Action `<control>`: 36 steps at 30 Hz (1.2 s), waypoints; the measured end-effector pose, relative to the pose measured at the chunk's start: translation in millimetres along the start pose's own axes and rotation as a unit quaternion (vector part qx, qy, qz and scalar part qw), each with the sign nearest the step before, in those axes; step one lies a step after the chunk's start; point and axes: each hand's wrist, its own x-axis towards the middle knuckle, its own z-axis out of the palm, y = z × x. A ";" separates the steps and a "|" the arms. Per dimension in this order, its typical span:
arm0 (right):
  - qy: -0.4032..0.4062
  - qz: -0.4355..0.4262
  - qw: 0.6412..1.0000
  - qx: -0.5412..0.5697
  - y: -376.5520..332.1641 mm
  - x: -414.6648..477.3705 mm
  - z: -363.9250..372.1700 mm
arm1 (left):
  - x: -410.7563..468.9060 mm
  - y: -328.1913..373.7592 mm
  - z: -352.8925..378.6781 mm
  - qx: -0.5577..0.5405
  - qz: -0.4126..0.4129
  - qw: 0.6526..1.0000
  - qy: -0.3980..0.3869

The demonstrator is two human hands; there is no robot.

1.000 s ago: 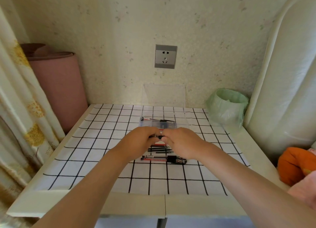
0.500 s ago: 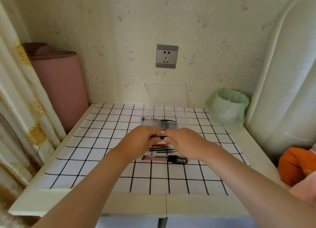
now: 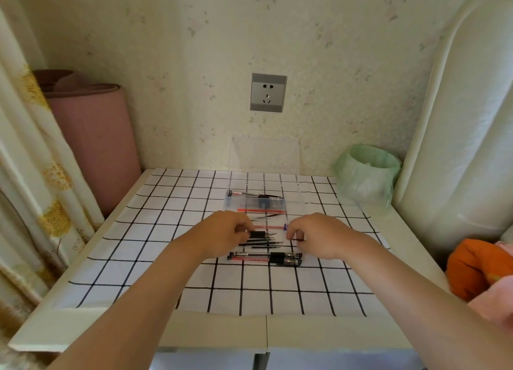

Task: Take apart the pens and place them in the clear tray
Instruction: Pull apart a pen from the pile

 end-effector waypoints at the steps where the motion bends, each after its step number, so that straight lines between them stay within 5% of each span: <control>1: 0.005 -0.002 1.000 -0.004 0.7 0.3 -0.1 | -0.8 1.3 0.2 -0.001 0.004 1.000 0.002; 9: 0.099 -0.064 0.992 0.035 -14.2 -0.4 -7.8 | -0.7 13.5 5.0 0.026 0.038 0.999 0.021; 31: 0.053 -0.044 0.998 0.000 -25.3 7.8 -13.5 | 1.8 -2.2 -8.3 -0.052 0.012 0.998 0.015; 36: 0.054 -0.048 0.997 0.004 -30.7 5.6 -11.2 | -0.1 -3.4 -7.5 0.038 0.000 0.999 -0.014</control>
